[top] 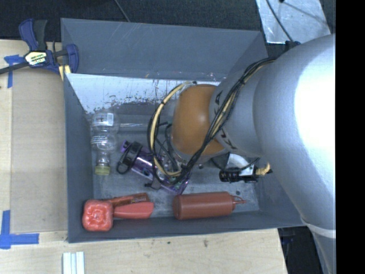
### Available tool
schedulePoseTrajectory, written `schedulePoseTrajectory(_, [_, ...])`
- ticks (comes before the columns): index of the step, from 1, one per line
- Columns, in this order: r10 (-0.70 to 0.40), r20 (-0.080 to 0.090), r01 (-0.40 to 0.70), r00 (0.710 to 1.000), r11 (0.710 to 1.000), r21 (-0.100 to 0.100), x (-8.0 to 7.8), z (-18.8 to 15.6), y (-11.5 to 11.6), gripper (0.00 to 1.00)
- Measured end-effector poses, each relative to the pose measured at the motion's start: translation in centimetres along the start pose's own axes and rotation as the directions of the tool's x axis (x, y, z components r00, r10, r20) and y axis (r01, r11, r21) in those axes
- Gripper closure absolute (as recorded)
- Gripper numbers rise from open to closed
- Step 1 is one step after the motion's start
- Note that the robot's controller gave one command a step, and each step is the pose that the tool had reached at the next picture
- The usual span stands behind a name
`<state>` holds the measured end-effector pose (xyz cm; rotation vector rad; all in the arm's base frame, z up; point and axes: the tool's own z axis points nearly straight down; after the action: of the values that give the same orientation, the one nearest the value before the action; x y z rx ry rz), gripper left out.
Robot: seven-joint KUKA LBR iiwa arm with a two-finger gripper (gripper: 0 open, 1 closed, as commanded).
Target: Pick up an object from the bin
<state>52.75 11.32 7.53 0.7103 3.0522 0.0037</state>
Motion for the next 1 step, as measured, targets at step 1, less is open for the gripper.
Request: schedulePoseTrajectory(1, [-0.001,-0.007,0.001,1.0,1.0,0.005,0.09,-1.38,-0.1,1.0])
